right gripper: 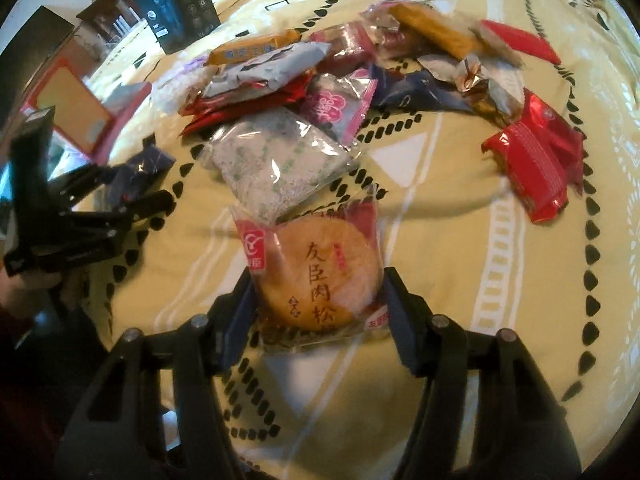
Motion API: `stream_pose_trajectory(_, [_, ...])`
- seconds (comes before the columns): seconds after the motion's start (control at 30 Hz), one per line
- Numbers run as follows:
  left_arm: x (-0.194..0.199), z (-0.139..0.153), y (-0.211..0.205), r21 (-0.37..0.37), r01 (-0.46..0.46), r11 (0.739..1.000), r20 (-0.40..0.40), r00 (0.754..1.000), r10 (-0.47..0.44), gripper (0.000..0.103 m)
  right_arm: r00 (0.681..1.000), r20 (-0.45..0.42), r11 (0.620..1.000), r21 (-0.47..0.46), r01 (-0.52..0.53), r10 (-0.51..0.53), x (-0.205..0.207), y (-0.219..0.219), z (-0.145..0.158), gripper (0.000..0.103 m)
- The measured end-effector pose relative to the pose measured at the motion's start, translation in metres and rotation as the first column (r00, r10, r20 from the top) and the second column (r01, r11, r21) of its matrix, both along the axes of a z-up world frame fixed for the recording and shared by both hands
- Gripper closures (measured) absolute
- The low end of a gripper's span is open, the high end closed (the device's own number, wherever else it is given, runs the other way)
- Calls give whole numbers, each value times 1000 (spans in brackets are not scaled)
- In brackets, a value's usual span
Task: Organize snacks
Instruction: 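Lift the grey sachet with the left tool while the right tool lifts the pastry packet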
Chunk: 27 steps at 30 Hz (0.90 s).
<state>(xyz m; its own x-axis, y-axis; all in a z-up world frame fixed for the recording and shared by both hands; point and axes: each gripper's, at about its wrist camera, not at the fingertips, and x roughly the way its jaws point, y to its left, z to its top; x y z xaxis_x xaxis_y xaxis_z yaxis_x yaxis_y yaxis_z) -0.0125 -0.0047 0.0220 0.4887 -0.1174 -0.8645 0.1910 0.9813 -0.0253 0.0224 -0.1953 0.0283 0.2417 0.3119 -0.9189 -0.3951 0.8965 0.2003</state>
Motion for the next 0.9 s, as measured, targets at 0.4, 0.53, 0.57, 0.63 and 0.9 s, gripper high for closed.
stream_pose_trajectory(0.4, [-4,10,3,21,-11,1000,6,1000,11,77,999,18,998,43,44,-45,-8,-6,6,42])
stream_pose_trajectory(0.53, [-8,14,7,-2,-12,1000,13,1000,12,78,998,30,997,50,51,-53,-11,-6,12,42])
stream_pose_trajectory(0.57, [-9,16,8,-19,-12,1000,14,1000,13,78,998,33,997,54,54,-56,-12,-6,13,42])
stream_pose_trajectory(0.63, [-13,22,15,-83,-10,997,17,1000,11,78,998,38,996,64,55,-58,-13,-7,17,42])
stream_pose_trajectory(0.9, [-29,79,31,-173,-5,985,131,991,28,78,989,115,993,92,79,-89,-15,-4,47,42])
